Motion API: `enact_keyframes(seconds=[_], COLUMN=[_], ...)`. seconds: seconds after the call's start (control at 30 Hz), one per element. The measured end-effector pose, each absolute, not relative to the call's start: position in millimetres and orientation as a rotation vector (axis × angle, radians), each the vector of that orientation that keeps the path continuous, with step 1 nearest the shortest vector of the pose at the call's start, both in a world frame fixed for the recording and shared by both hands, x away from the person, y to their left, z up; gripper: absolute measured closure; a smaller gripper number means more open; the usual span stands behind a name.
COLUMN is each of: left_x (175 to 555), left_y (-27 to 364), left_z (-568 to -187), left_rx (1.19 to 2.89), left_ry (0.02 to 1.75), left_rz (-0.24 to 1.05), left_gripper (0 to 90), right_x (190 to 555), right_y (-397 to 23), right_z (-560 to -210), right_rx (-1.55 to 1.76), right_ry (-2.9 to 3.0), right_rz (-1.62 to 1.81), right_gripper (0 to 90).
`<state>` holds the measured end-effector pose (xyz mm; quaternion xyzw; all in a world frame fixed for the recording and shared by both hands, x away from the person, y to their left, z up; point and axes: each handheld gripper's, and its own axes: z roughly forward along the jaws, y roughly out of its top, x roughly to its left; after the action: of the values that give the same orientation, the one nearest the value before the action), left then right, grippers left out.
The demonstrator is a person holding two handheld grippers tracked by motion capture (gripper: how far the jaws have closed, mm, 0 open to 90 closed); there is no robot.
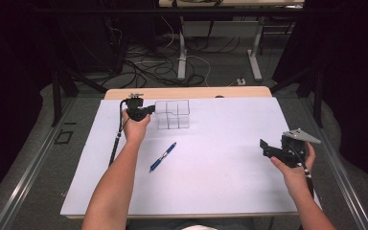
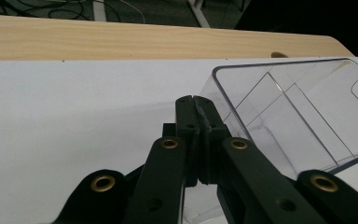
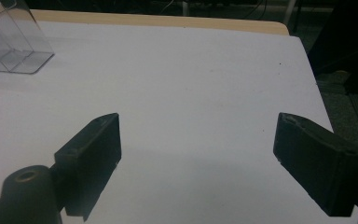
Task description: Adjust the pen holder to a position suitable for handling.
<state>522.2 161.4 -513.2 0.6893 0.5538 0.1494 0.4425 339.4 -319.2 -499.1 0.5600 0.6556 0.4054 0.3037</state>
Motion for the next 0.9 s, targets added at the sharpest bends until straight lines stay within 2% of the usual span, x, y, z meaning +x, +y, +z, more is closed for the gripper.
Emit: enact_keyframes(seconds=[0.9], left_x=[525.6], left_y=[113.9], left_z=[-511.5], left_rx=[1.731], left_ry=[1.317], left_rz=[0.353], left_gripper=[89.7], right_x=[339.7], right_y=[-320.6], right_z=[-500.3], right_rx=[1.474], right_ry=[1.731], right_rz=[1.087], right_gripper=[14.9])
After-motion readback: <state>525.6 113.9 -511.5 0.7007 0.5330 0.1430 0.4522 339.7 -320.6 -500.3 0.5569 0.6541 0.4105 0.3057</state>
